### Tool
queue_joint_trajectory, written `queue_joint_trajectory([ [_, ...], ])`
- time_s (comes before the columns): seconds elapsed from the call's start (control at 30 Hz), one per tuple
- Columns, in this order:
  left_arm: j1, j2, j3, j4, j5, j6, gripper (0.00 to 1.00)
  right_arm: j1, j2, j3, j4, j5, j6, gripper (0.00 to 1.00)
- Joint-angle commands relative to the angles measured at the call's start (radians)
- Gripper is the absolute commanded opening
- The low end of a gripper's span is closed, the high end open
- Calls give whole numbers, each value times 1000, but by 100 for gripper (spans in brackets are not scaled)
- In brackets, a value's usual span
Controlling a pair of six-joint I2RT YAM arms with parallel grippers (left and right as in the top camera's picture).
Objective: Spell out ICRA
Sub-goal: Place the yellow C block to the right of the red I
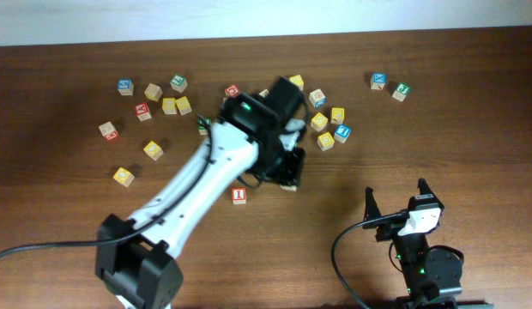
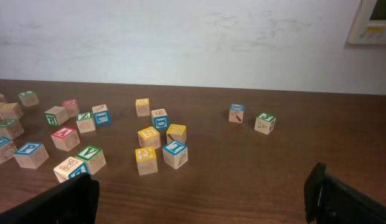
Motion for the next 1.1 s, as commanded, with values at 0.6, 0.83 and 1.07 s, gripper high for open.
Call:
queue_joint_trajectory([
  [0.6, -154, -16, -455, 353, -385, -457, 28, -8, -8, -7, -4, 8, -7, 98],
  [0.83, -133, -16, -482, 444, -575, -483, 28, -8, -8, -7, -4, 9, -7, 99],
  [1.07, -78, -14, -519, 502, -589, -441, 29, -8, -8, -7, -4, 8, -7, 98],
])
